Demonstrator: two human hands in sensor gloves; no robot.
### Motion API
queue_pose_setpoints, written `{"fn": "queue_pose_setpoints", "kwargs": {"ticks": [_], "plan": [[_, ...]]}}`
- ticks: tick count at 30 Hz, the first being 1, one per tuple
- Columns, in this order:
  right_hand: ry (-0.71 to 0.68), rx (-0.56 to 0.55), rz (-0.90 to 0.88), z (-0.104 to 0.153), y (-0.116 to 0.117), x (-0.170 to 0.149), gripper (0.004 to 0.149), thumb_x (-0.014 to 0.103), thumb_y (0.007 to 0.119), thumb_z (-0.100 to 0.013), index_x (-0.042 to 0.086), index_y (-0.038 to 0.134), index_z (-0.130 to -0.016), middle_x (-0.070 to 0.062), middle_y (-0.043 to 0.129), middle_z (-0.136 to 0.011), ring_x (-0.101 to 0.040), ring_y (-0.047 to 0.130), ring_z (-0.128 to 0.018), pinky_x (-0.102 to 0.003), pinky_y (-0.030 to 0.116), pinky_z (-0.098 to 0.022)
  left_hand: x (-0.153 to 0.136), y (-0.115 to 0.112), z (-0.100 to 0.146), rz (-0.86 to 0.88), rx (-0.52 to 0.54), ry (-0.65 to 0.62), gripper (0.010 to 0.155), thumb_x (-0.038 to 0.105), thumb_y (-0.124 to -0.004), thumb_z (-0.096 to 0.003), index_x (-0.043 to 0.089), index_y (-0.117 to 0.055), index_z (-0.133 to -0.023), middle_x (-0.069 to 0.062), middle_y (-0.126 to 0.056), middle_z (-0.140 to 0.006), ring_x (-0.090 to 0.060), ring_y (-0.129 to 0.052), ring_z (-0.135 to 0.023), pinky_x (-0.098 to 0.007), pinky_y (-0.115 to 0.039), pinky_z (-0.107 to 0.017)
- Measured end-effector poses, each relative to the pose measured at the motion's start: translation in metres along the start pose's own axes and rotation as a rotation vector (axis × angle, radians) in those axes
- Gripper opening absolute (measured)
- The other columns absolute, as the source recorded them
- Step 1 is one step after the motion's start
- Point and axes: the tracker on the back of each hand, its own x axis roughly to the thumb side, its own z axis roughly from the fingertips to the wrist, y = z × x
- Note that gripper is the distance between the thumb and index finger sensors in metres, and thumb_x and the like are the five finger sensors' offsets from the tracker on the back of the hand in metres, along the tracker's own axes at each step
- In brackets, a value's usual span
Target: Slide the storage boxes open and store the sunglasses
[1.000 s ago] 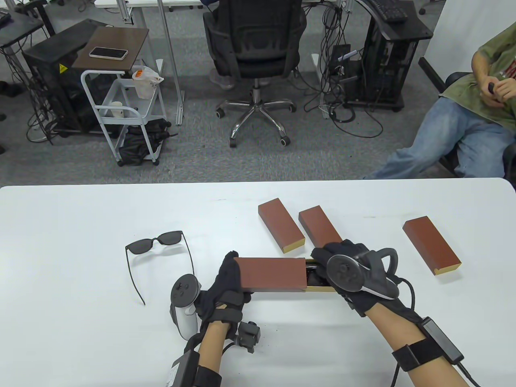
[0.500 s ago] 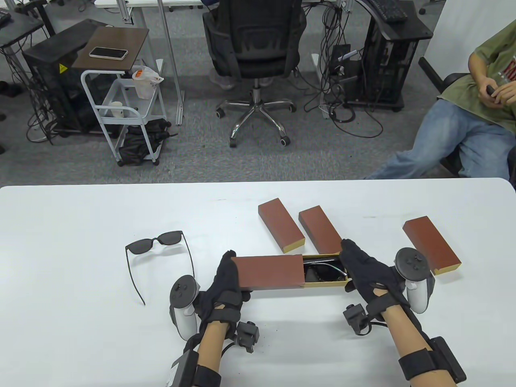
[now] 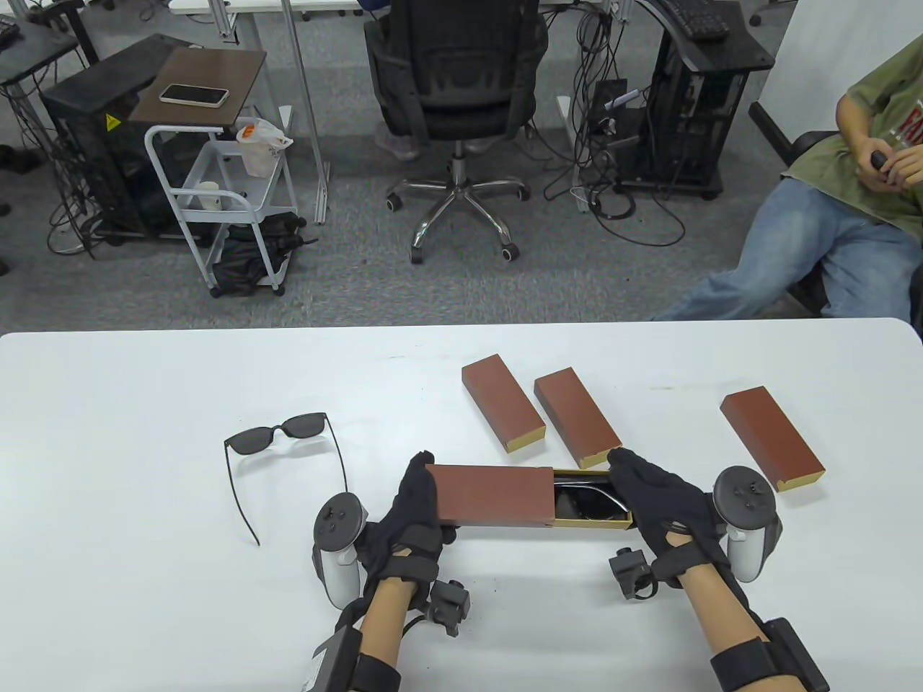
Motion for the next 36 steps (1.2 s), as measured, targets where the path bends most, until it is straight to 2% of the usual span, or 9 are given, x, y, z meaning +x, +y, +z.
{"fn": "queue_pose_setpoints", "kwargs": {"ticks": [6, 8, 9, 10, 13, 16, 21, 31, 36], "plan": [[-0.043, -0.083, 0.030, 0.006, -0.001, 0.007, 0.045, 0.042, 0.089, -0.036, 0.024, 0.084, -0.077, -0.014, 0.092, -0.076, -0.033, 0.102, -0.041, -0.039, 0.091, -0.022, 0.001, -0.001, 0.000, 0.003, -0.009, -0.010, 0.067, 0.053, -0.045, -0.0587, 0.025, -0.034, -0.118, -0.013, -0.070, -0.100, -0.028, -0.087, -0.071, -0.048, -0.077, -0.051], [-0.074, -0.092, 0.038, 0.009, -0.001, 0.009, 0.046, 0.042, 0.086, -0.037, 0.025, 0.082, -0.079, -0.013, 0.091, -0.078, -0.032, 0.102, -0.043, -0.039, 0.091, -0.026, 0.003, -0.002, 0.001, 0.002, -0.008, -0.016, 0.067, 0.054, -0.045, -0.0587, 0.025, -0.033, -0.118, -0.013, -0.070, -0.100, -0.028, -0.087, -0.072, -0.047, -0.077, -0.052], [-0.099, -0.083, 0.021, 0.010, 0.001, 0.010, 0.047, 0.043, 0.083, -0.038, 0.024, 0.079, -0.081, -0.014, 0.088, -0.080, -0.033, 0.101, -0.050, -0.040, 0.091, -0.030, 0.004, -0.002, 0.001, 0.008, -0.007, -0.019, 0.067, 0.054, -0.045, -0.0589, 0.025, -0.033, -0.118, -0.013, -0.070, -0.100, -0.027, -0.087, -0.072, -0.047, -0.077, -0.052], [-0.130, -0.043, -0.026, 0.009, 0.004, 0.009, 0.052, 0.046, 0.078, -0.040, 0.024, 0.072, -0.087, -0.015, 0.080, -0.088, -0.036, 0.095, -0.063, -0.042, 0.088, -0.041, 0.005, -0.002, 0.002, 0.020, -0.004, -0.018, 0.067, 0.054, -0.045, -0.0589, 0.025, -0.033, -0.118, -0.013, -0.070, -0.100, -0.027, -0.087, -0.071, -0.047, -0.077, -0.052], [-0.151, 0.100, -0.216, 0.010, 0.016, 0.006, 0.068, 0.055, 0.069, -0.042, 0.022, 0.049, -0.097, -0.017, 0.053, -0.103, -0.042, 0.068, -0.087, -0.048, 0.072, -0.060, 0.006, -0.003, 0.002, 0.052, -0.002, -0.019, 0.067, 0.054, -0.045, -0.0592, 0.025, -0.032, -0.118, -0.013, -0.070, -0.100, -0.027, -0.086, -0.072, -0.047, -0.077, -0.052], [-0.150, 0.169, -0.306, 0.011, 0.023, 0.005, 0.078, 0.064, 0.063, -0.041, 0.023, 0.033, -0.100, -0.014, 0.032, -0.108, -0.042, 0.045, -0.096, -0.049, 0.056, -0.069, 0.006, -0.004, 0.002, 0.066, -0.017, -0.003, 0.068, 0.054, -0.045, -0.0593, 0.023, -0.032, -0.118, -0.013, -0.069, -0.101, -0.028, -0.087, -0.072, -0.047, -0.077, -0.052], [-0.178, 0.292, -0.282, 0.012, 0.030, 0.005, 0.086, 0.074, 0.055, -0.039, 0.023, 0.021, -0.100, -0.011, 0.018, -0.109, -0.039, 0.030, -0.099, -0.049, 0.046, -0.072, 0.008, -0.015, -0.001, 0.055, -0.107, 0.042, 0.068, 0.053, -0.047, -0.0601, 0.021, -0.030, -0.118, -0.014, -0.070, -0.103, -0.030, -0.088, -0.074, -0.049, -0.078, -0.053], [-0.176, 0.406, -0.255, 0.015, 0.040, 0.006, 0.089, 0.078, 0.050, -0.038, 0.026, 0.010, -0.098, -0.008, 0.006, -0.107, -0.036, 0.017, -0.099, -0.050, 0.036, -0.073, 0.010, -0.041, -0.001, -0.008, -0.221, 0.078, 0.071, 0.052, -0.048, -0.0602, 0.018, -0.024, -0.117, -0.016, -0.068, -0.105, -0.032, -0.088, -0.077, -0.050, -0.078, -0.054], [-0.178, 0.438, -0.234, 0.017, 0.045, 0.006, 0.089, 0.078, 0.050, -0.038, 0.027, 0.009, -0.098, -0.007, 0.004, -0.107, -0.036, 0.014, -0.099, -0.051, 0.033, -0.073, 0.010, -0.048, 0.000, -0.044, -0.242, 0.087, 0.072, 0.052, -0.049, -0.0605, 0.019, -0.018, -0.117, -0.017, -0.062, -0.107, -0.032, -0.086, -0.079, -0.051, -0.076, -0.056]]}}
